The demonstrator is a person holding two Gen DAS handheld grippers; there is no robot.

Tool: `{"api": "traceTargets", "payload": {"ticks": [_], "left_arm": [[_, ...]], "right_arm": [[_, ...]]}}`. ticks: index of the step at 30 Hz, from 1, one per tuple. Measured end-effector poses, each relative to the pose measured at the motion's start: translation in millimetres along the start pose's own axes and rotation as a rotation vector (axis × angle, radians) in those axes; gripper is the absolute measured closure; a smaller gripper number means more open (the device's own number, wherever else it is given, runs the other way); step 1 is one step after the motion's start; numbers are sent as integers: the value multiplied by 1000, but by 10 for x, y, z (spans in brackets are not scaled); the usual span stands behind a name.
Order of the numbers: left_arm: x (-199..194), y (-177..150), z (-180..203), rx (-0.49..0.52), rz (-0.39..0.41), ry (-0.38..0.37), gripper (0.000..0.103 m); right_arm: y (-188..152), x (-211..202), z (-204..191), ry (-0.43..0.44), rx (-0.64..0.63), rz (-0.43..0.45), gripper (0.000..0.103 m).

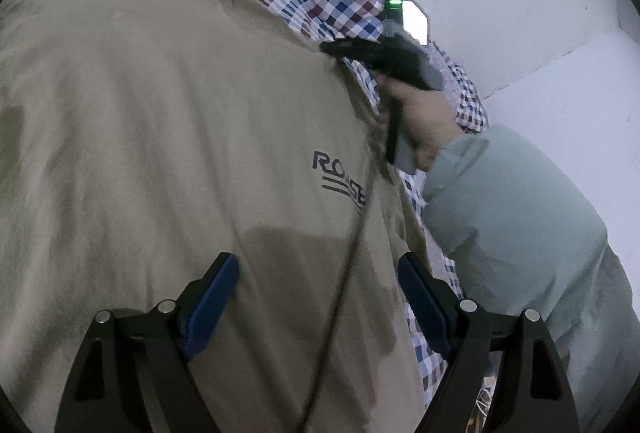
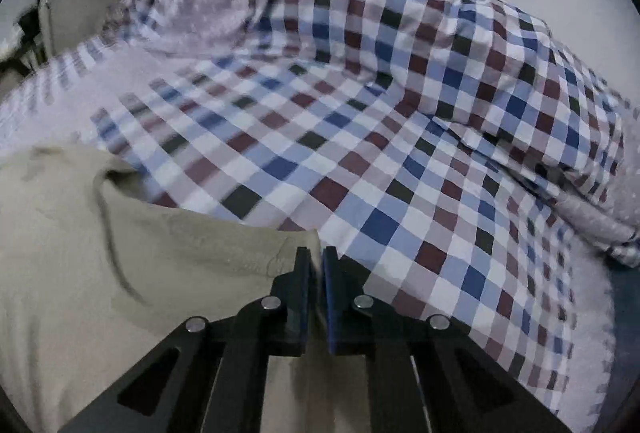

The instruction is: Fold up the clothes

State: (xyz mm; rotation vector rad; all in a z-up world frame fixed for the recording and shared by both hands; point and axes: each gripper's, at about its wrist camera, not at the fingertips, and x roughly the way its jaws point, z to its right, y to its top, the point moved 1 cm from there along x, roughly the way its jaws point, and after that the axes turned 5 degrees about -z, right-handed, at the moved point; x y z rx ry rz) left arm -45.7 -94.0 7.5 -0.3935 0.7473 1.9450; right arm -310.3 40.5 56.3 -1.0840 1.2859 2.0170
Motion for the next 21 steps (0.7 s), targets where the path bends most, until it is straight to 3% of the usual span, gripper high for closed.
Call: {"api": "traceTargets", "payload": {"ticks": [4,7,10,11,14,16,21], "left_arm": [[-11,4,13,-2,1,-3,17],[-18,0,11,-18,9,-22,17],[-81,20,-23,-45,38,-50,17],[-120,30,-37,-54,53,-60,17],[-285,69,-80,-81,120,-101,17],[-424,91,-111,-95,176,-120,17],[-729,148,-258,-142,294,-142,17]], "right_arm": [[33,344,-234,-83,21,-63,94],[116,319,-243,-141,77,-59,69],[289,72,-276,-87,136,19,66],[371,-9,-315,-11,155,45,60],[626,-168,-570,168,169,83,58],[803,-148,-770,255,166,69,57],[1102,200,-1325,307,154,-50,57]]}}
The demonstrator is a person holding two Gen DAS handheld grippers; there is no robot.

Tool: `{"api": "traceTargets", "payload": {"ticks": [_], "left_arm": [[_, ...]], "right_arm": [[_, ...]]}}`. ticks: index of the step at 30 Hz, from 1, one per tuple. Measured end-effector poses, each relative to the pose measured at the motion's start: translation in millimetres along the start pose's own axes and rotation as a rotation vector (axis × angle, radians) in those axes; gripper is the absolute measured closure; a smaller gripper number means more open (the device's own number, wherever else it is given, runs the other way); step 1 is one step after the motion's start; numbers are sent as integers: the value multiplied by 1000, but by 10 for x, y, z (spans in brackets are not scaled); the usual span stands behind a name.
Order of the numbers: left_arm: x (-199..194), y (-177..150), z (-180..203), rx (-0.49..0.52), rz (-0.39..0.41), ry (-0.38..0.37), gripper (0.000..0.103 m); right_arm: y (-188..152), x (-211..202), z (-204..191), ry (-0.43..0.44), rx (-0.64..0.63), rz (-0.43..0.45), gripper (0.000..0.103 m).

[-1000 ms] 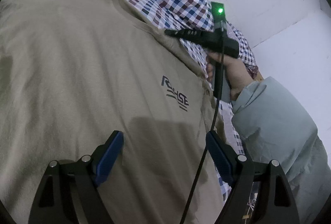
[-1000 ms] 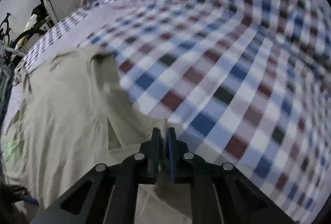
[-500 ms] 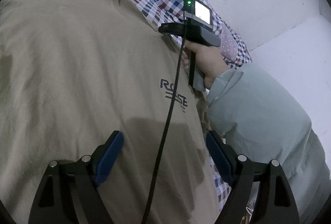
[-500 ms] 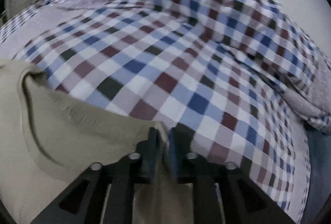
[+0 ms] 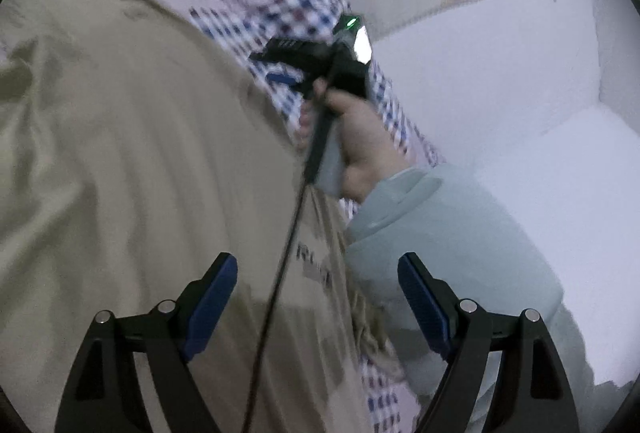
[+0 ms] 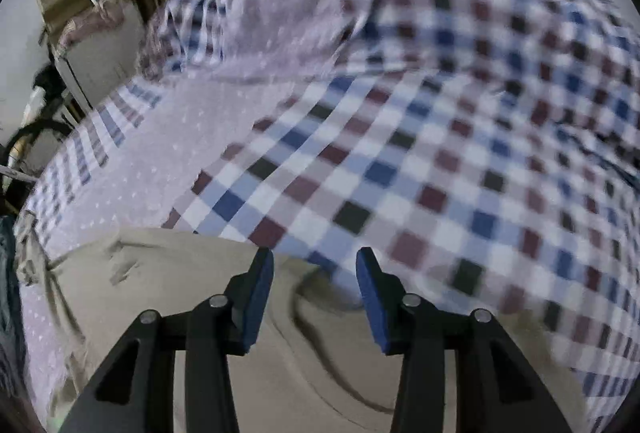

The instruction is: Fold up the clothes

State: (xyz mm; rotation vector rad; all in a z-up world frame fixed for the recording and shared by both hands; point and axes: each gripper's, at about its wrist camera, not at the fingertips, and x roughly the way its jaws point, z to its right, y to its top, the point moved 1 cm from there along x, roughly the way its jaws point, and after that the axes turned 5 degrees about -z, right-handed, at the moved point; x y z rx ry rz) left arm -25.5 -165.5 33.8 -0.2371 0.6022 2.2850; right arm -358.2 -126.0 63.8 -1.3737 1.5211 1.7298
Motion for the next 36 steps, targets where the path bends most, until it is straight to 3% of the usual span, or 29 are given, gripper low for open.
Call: {"api": "traceTargets", "payload": {"ticks": [6,7,8,10,14,16,18,21,22,23,27,29,36], "left_arm": [[-301,195,-161,-61,129,14,17],[-354,201,-157,-68,153,16,17],[-432,197,-177,-73,168,17,17],[-586,232,-245,-93,219,18,17],[-784,366,-357,-126,291,16,17],[-869,415,-409,-138,301,15,17],[-954,434,-446,-148,318,15,17],[-1024,471,-519,-167,326,10,17],[-1041,491,-535,-170,324,5,17],[-1045,513,-538,-171,318,5,17],[-1096,557,-516,-159,289,3,17],[-1157,563,-459,-134,281,-9,17],[-1237,538,-120,8,277,-3,14]], "right_arm": [[113,525,-113,-73,23,-120,59],[123,543,-143,-78,16,-123,73],[133,526,-187,-80,-10,-108,95],[171,446,-270,-119,-54,-51,95],[301,214,-291,-220,1,133,99],[353,280,-287,-257,31,131,99],[340,384,-247,-293,61,96,97],[235,214,-207,-311,108,139,69],[193,102,-201,-291,128,168,54],[152,-9,-193,-269,146,197,52],[-36,-497,-168,-168,161,245,51],[-200,-929,-212,-122,156,292,50],[-1271,-2611,-534,-25,172,446,44]]}}
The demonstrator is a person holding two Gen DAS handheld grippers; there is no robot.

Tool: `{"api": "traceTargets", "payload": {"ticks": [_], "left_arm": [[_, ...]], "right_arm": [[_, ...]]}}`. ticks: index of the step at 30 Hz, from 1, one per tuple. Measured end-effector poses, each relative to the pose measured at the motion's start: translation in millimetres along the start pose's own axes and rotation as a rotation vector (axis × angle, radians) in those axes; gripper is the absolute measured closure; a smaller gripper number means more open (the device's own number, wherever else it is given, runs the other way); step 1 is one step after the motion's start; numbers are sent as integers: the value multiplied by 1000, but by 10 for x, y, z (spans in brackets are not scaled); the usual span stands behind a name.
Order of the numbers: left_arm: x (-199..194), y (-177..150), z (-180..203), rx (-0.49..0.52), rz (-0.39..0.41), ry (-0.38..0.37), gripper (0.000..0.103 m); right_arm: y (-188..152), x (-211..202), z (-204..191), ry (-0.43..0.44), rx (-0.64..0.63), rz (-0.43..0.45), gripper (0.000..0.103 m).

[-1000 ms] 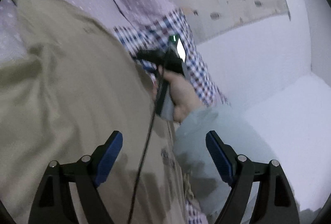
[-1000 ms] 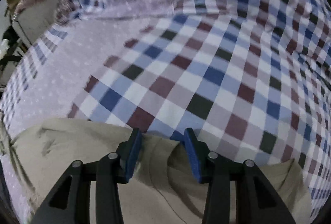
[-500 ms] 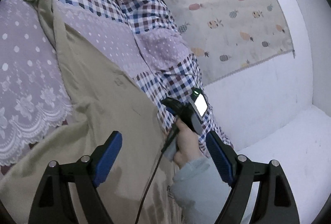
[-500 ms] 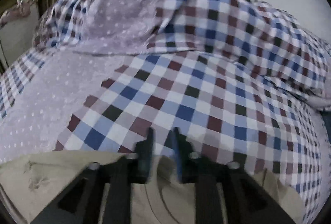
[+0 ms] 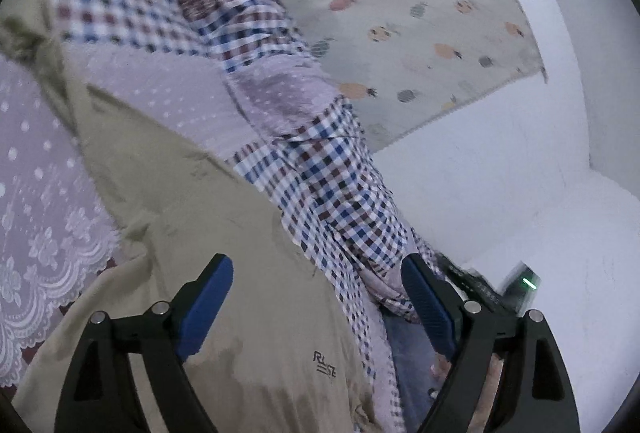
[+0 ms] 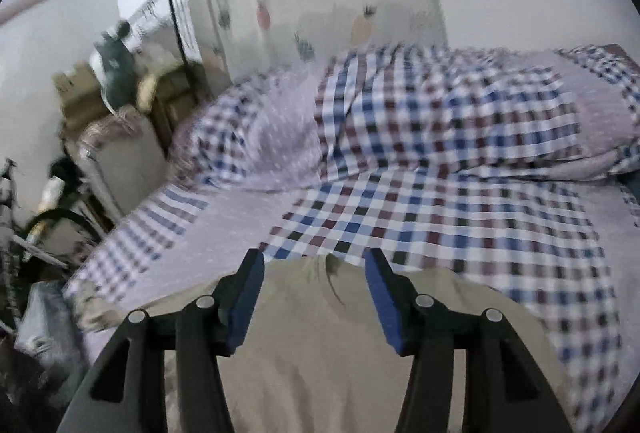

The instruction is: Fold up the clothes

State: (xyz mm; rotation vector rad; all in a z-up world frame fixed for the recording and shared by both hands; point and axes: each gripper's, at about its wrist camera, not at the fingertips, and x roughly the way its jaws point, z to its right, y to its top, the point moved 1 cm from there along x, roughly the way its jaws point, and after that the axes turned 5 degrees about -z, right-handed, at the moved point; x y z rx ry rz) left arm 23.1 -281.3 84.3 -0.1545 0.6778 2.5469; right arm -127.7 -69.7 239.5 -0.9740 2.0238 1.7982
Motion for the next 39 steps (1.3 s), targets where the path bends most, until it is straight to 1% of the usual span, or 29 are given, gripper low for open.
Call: {"api": "traceTargets", "payload": {"ticks": [1,2,4,6,8,11,14,15,17,19,21,24,26,28,29,32,34,37,39], "left_arm": [[4,-25,67,25,-10,1,14],[5,-54,134,48,-21,0,14],[3,-126,288,99,-39,-2,13],[-1,-216,481,168,-58,0,13],[-1,-319,686,245,-79,3,13],[22,-606,1088,398,-134,-1,13],[72,-966,1451,538,-206,-9,13],[90,-1129,1602,589,-229,-11,13],[137,-1417,1848,644,-265,-24,13],[209,-1721,2121,660,-307,-57,13],[293,-1993,2402,668,-348,-96,13],[447,-2378,2982,731,-409,-164,13],[543,-2642,3412,797,-441,-210,13],[660,-2899,3767,865,-474,-244,12],[749,-3052,3915,899,-495,-248,12],[1178,-3629,4205,977,-585,-245,12],[1474,-3948,4285,990,-632,-228,12],[2006,-4455,4318,978,-721,-211,12],[2394,-4831,4314,1013,-784,-187,12]], "right_arm": [[-96,-313,72,-12,7,32,39],[-192,-625,145,-25,14,63,32],[-390,-1247,293,-51,30,126,24],[-689,-1788,497,-108,60,186,23],[-1035,-2310,753,-166,101,242,18],[-1603,-2890,1173,-282,188,328,15],[-2184,-3288,1686,-407,313,377,15],[-2323,-3351,1847,-443,349,378,15],[-2595,-3473,2169,-516,420,378,15],[-2750,-3539,2474,-588,467,340,15],[-2839,-3683,2755,-629,543,320,15],[-2908,-4019,3063,-680,647,402,15],[-2949,-4224,3245,-722,695,465,15],[-3027,-4328,3393,-734,685,489,15],[-3087,-4342,3452,-750,671,482,15],[-3298,-4354,3654,-784,671,448,15],[-3443,-4386,3817,-759,741,446,15],[-3674,-4490,4029,-733,858,482,15],[-3777,-4557,4120,-731,907,501,15]]}}
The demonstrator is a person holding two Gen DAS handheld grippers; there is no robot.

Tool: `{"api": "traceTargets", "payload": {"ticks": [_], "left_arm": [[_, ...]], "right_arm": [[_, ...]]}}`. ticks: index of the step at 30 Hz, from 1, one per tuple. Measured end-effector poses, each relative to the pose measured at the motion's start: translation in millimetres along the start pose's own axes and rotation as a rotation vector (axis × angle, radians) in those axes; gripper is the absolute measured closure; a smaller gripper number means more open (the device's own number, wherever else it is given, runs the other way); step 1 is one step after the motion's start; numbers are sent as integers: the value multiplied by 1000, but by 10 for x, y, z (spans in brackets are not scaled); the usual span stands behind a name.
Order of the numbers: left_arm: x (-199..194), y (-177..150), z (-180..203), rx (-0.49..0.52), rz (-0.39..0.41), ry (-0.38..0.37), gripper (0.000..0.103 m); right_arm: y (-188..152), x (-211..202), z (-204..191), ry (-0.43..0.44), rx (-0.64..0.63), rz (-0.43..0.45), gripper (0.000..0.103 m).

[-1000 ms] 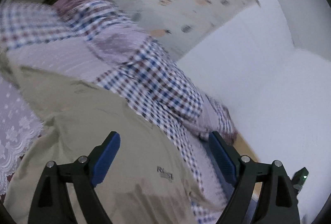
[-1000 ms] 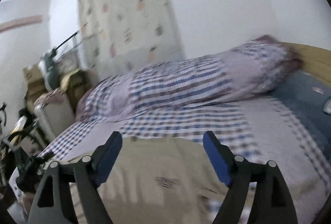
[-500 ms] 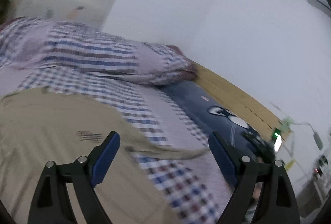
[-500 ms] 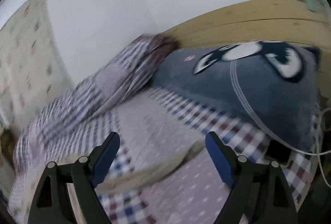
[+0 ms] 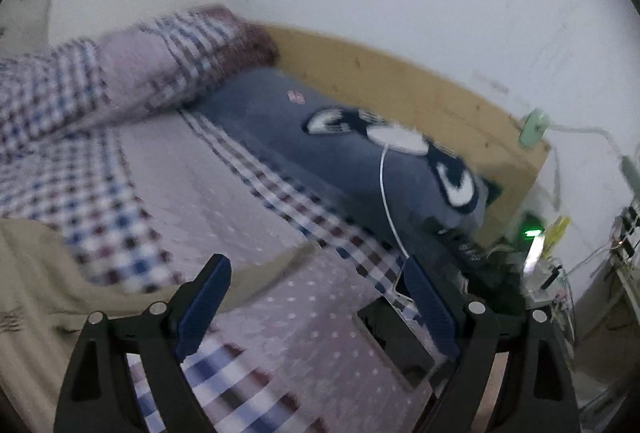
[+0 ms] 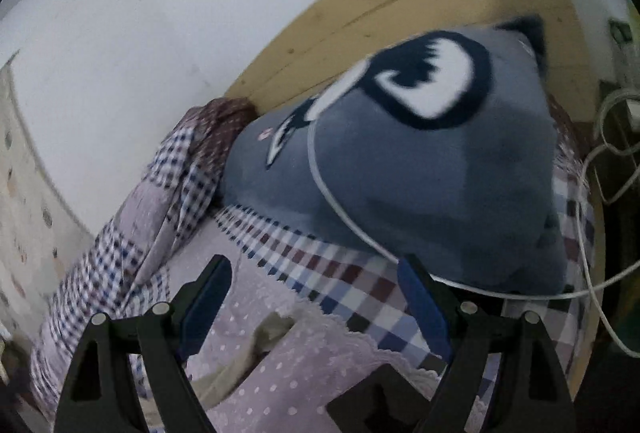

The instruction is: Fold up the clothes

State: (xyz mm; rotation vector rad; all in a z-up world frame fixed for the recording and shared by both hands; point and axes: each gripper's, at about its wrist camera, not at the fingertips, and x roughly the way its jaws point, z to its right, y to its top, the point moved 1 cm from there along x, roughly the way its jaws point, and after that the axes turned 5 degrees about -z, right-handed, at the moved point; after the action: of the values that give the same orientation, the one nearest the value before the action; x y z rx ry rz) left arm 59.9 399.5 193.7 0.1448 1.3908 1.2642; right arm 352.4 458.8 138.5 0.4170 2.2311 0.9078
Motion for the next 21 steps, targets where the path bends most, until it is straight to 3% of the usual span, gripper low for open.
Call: {"api": "traceTargets", "payload": {"ticks": [6,13,16,18,20,21], "left_arm": [[1215,75,82,135,-185,85,12],[2092,83,125,312,-325,229,15],[2344,60,156,363,-378,274,35],[2489,35,162,373,-418,290,56],[2571,9,130,347,-454,282,98],[2566,23,102,315,-456,283,100]], "right_arm": [[108,-1,271,14,98,6,15],[182,38,445,40,156,-25,15],[192,62,501,49,180,-39,15],[191,82,531,58,195,-50,15],[198,93,531,59,193,-54,15],[202,97,531,59,191,-55,15]]}}
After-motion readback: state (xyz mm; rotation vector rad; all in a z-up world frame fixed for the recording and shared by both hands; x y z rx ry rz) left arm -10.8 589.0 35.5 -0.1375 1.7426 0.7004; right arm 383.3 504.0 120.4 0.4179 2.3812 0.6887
